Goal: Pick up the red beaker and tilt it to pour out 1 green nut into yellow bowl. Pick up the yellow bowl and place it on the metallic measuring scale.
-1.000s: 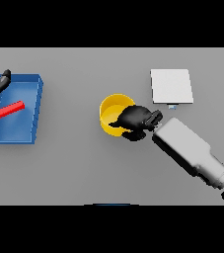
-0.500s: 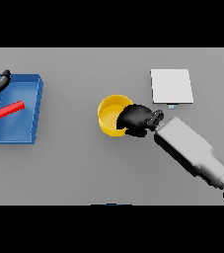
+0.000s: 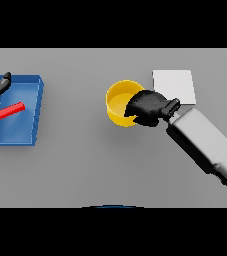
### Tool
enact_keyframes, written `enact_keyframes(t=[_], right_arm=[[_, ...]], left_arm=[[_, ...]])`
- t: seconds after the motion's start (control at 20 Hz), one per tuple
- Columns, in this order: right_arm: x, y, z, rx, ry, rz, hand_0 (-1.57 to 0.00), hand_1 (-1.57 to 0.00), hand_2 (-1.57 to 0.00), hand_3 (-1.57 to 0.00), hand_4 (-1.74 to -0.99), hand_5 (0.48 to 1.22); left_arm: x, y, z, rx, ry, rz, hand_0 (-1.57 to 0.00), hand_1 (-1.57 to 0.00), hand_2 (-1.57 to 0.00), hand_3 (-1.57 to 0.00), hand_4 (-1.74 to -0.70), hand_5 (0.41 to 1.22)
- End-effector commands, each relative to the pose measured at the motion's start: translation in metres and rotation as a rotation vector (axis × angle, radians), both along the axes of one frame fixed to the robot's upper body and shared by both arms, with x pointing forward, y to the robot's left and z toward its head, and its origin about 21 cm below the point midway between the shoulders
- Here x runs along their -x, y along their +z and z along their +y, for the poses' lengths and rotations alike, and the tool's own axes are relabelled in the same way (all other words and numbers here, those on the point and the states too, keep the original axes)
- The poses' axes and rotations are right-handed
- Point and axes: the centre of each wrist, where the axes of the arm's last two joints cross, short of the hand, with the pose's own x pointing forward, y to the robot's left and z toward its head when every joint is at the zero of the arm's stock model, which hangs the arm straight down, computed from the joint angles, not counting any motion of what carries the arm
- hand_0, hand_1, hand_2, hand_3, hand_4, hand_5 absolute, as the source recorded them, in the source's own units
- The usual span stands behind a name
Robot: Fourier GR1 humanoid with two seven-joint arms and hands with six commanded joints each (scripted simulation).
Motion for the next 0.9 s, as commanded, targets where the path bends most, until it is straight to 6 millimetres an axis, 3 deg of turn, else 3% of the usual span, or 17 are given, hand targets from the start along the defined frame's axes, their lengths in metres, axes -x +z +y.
enact_keyframes(t=[0.0, 0.25, 0.5, 0.85], right_arm=[[-0.003, 0.008, -0.006, 0.0, -0.026, -0.029, -1.56, -1.56, -1.43, -1.19, -1.739, 1.219], [-0.004, 0.013, -0.02, 0.0, -0.083, -0.067, -1.56, -1.57, -1.52, -1.16, -1.74, 1.22], [-0.02, 0.023, -0.042, -0.013, -0.153, -0.129, -1.57, -1.57, -1.54, -1.15, -1.741, 1.221], [-0.044, 0.01, -0.081, -0.018, -0.283, -0.166, -1.57, -1.57, -1.55, -1.15, -1.741, 1.221]], left_arm=[[-0.001, -0.002, -0.001, -0.007, -0.009, 0.0, 0.0, 0.0, 0.0, 0.0, -0.72, 0.686], [0.0, 0.003, -0.002, 0.005, -0.001, -0.008, 0.0, 0.0, 0.0, 0.0, -0.72, 0.688], [0.0, 0.004, -0.001, 0.004, -0.008, -0.013, 0.0, 0.0, 0.0, 0.0, -0.73, 0.715], [0.002, 0.008, -0.003, 0.007, 0.011, 0.002, 0.0, 0.0, 0.0, 0.0, -0.74, 0.734]])
